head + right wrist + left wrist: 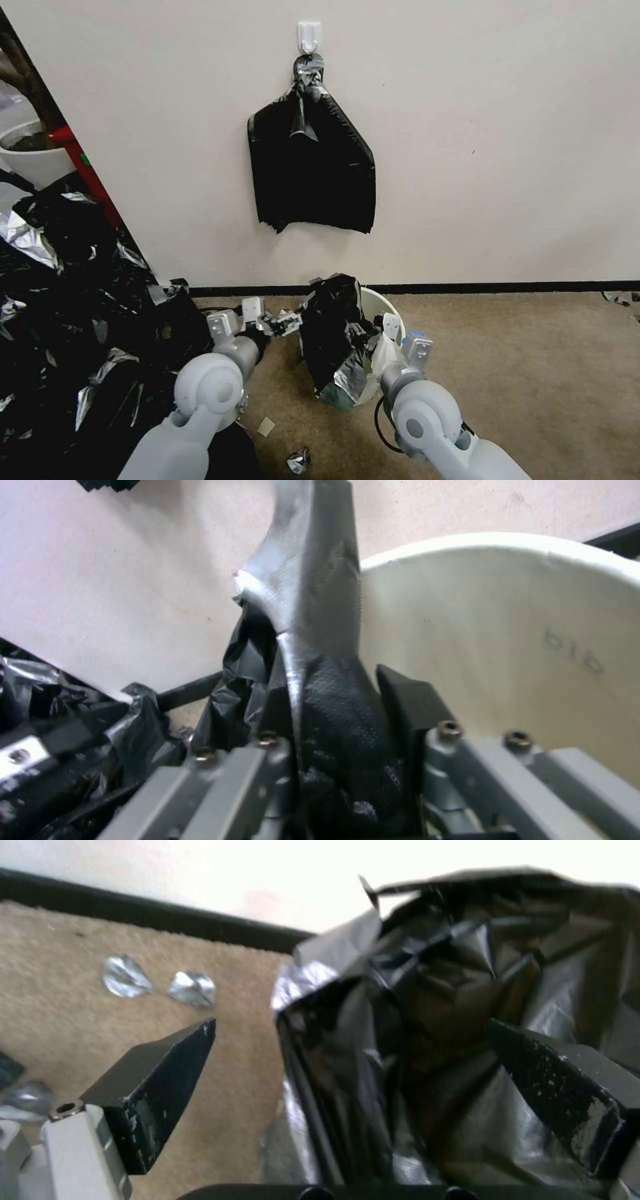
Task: Place a trash bag onto the trash bin.
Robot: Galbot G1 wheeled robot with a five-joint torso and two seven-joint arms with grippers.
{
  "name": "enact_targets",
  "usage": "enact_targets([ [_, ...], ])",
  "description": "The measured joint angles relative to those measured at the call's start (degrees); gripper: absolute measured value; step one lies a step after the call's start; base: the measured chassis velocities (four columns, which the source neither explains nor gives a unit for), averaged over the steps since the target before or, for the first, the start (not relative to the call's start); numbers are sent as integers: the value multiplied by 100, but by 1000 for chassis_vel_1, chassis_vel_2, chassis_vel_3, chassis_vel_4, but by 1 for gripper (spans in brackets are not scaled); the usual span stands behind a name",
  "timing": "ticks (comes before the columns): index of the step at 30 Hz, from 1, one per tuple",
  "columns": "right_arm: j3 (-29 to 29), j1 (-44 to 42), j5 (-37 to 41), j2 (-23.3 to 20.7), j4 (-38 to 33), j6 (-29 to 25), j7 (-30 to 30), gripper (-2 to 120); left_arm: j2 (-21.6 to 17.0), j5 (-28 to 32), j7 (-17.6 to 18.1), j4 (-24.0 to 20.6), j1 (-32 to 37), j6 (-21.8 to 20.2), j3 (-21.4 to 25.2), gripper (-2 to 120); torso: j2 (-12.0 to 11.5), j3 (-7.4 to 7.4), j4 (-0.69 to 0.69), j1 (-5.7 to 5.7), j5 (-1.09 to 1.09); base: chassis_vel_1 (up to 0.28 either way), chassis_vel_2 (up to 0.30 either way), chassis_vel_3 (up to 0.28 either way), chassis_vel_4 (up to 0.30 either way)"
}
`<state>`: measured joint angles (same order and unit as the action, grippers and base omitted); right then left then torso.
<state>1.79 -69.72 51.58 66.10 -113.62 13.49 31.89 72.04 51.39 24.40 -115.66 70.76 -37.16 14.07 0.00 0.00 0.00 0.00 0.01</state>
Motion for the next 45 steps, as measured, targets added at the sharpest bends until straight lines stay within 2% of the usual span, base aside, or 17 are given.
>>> enact_targets([
  [3, -2, -3, -85, 10, 23, -109, -20, 15, 76, -49, 2, 58, -23, -44, -83, 100, 0, 0, 0, 0, 0, 0, 0, 0, 0],
  [6, -6, -18, -125, 18, 9, -201, -14, 0, 164, -224, 7, 134, -27, -70, -227, 100, 0, 0, 0, 0, 0, 0, 0, 0, 0],
  [12, -9, -59, -210, 28, -28, -277, 101, 0, 246, -423, 34, 224, -20, -117, -357, 100, 0, 0, 0, 0, -1, 0, 0, 0, 0],
  [21, 7, -165, -681, 44, -24, -346, 125, 0, 470, -640, 153, 647, -49, -199, -549, 98, 0, 0, 0, 0, -1, 0, 0, 0, 0],
  [23, 9, -187, -779, 43, -23, -359, 124, 0, 531, -640, 166, 748, -62, -254, -576, 91, 0, 0, 0, 0, -1, 0, 0, 0, 0],
  [24, 9, -187, -779, 43, -23, -359, 124, 0, 531, -640, 166, 748, -62, -254, -576, 91, 0, 0, 0, 0, -1, 0, 0, 0, 0],
  [27, 15, -194, -1106, 43, 14, -407, 106, 0, 625, -573, 173, 877, -109, -462, -556, 74, 0, 0, 0, 0, 0, 0, 0, 0, 0],
  [29, 18, -197, -1258, 43, 30, -433, 74, 0, 643, -527, 172, 892, -119, -477, -537, 71, 0, 0, 1, 0, 0, 0, 0, 0, 0],
  [32, 37, -221, -1819, 44, 116, -552, -61, 0, 686, -383, 188, 938, -152, -483, -471, 56, 0, -1, 0, 0, 0, 0, 0, 0, 0],
  [34, 45, -226, -1929, 45, 135, -579, -80, 0, 690, -339, 203, 952, -163, -483, -449, 53, 0, -1, 1, 0, 0, 0, 0, 0, 0],
  [36, 55, -240, -2158, 52, 174, -642, -116, 0, 680, -241, 233, 992, -185, -484, -381, 41, 0, -1, 1, 0, 0, 0, 0, 0, 0],
  [38, 56, -242, -2206, 52, 179, -654, -123, 0, 670, -229, 233, 998, -188, -484, -366, 39, 0, -1, 1, 0, 0, 0, 0, 0, 0],
  [40, 51, -256, -2421, 44, 188, -707, -175, 0, 611, -209, 196, 1010, -187, -486, -307, 28, 0, -1, 1, 0, 0, 0, 0, 0, 0],
  [41, 51, -256, -2421, 44, 188, -707, -175, 0, 611, -209, 196, 1010, -187, -486, -307, 28, 0, -1, 1, 0, 0, 0, 0, 0, 0],
  [44, -8, -259, -2620, 28, 223, -790, -231, 0, 504, -261, -121, 960, -137, -503, -223, 15, 0, 0, 0, 0, -3, 0, 0, 0, 0],
  [45, -54, -252, -2644, 20, 237, -809, -240, 0, 438, -361, -400, 890, -91, -532, -153, 10, 0, 0, -1, 0, -3, 0, 0, 0, 0],
])
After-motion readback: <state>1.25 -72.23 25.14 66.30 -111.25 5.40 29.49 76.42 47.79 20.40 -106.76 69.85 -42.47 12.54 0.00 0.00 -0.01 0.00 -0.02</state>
